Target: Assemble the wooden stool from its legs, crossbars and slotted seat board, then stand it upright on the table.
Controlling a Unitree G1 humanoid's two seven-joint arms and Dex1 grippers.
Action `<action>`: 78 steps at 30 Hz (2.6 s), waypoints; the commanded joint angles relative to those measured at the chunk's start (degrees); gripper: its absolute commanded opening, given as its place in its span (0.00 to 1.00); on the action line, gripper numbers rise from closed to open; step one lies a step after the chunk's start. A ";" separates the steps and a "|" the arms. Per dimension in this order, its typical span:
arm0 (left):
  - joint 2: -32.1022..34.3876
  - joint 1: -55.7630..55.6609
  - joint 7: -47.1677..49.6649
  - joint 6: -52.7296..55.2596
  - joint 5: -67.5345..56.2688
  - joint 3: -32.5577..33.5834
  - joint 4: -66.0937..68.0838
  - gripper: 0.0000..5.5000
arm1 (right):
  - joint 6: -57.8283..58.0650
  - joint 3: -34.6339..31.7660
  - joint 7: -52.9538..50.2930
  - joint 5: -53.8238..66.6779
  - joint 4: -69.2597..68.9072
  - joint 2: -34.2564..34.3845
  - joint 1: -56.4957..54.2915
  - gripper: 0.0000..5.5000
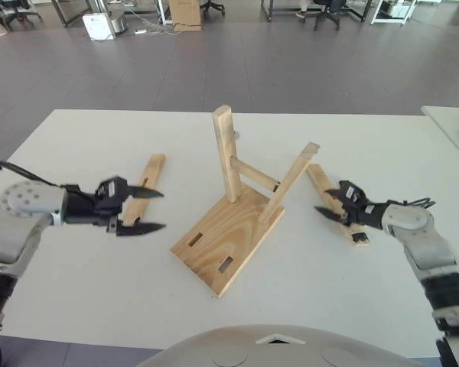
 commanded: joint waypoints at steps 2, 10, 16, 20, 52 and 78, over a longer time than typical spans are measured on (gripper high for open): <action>-3.58 -1.10 0.70 -10.52 17.24 -8.44 10.85 0.66 | 8.19 1.46 3.44 5.83 -17.07 -1.37 8.14 0.51; -16.22 0.75 2.20 -22.88 30.13 -22.06 19.24 0.66 | 12.39 12.79 -3.75 -1.85 -16.88 6.15 5.01 0.51; -18.31 0.71 1.97 -21.25 28.08 -22.71 12.51 0.66 | 14.83 13.55 -16.09 -7.09 -4.31 17.81 -4.56 0.51; -19.05 1.24 2.09 -20.56 26.85 -22.75 10.58 0.66 | 13.81 9.68 -17.05 -6.67 -0.50 17.15 -6.53 0.51; -19.16 2.70 5.23 -16.57 25.04 -17.26 11.08 0.66 | 17.16 -15.52 -19.83 0.65 9.18 6.09 -12.43 0.51; -20.11 7.34 10.66 -10.21 26.55 -15.77 7.61 0.66 | 35.61 -11.90 -20.19 4.50 9.02 8.91 0.01 0.25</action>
